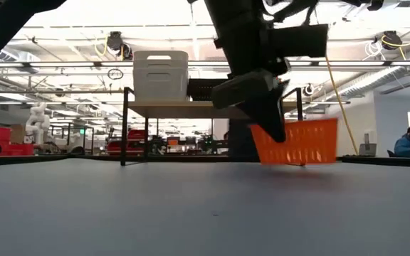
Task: Stack baskets on shelf by color
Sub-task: Stack the orange bin on top of the other orange bins on the shelf, then return to Home Position
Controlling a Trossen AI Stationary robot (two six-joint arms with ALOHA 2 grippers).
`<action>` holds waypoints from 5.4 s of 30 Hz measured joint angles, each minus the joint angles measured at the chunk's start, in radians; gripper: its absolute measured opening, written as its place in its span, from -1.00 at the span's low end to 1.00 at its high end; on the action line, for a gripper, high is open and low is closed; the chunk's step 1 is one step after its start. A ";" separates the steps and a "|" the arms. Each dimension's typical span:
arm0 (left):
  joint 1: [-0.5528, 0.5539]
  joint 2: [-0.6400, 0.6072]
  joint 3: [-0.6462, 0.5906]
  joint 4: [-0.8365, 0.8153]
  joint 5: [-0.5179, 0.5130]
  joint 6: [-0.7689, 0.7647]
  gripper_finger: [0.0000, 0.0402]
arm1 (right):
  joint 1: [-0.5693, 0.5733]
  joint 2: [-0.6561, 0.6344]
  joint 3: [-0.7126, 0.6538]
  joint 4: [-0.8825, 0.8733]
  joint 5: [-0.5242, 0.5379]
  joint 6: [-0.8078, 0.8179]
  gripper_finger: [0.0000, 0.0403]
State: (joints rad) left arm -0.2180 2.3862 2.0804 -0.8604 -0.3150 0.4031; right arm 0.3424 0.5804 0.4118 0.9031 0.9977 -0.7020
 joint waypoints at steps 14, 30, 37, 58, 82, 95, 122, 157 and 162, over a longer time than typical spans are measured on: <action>0.056 -0.007 -0.018 0.051 -0.050 -0.267 -0.95 | 0.000 0.000 0.000 0.000 0.000 0.008 -0.41; 0.050 -0.266 -0.014 0.012 -0.110 -0.208 -0.95 | 0.000 0.000 0.000 0.004 0.060 -0.015 -0.41; 0.121 -0.406 -0.014 0.072 -0.150 -0.083 -0.95 | 0.000 0.000 0.000 0.006 0.077 -0.023 -0.41; 0.530 -0.381 -0.014 0.427 0.281 -0.037 -0.98 | 0.000 0.000 0.000 0.012 0.082 -0.070 -0.41; 0.516 -0.317 -0.014 0.307 0.152 -0.100 -0.37 | 0.000 0.000 0.000 0.012 0.133 -0.071 -0.41; 0.461 -0.331 -0.014 0.213 0.113 -0.170 0.00 | 0.000 0.000 0.000 0.005 0.133 -0.070 -0.41; 0.257 -1.297 -1.459 1.486 0.208 -0.109 -0.91 | -0.352 0.281 0.090 -0.414 -0.864 0.564 -0.84; 0.268 -2.385 -1.939 0.880 0.134 -0.319 -0.93 | -0.618 -0.296 -0.302 -0.329 -1.172 0.666 -0.95; 0.282 -2.361 -1.976 0.848 0.001 -0.293 -0.95 | -0.692 -0.454 -0.353 -0.365 -1.185 0.679 -0.86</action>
State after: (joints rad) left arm 0.0639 0.0249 0.1048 -0.0128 -0.3141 0.1102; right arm -0.3496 0.1266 0.0587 0.5386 -0.1873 -0.0232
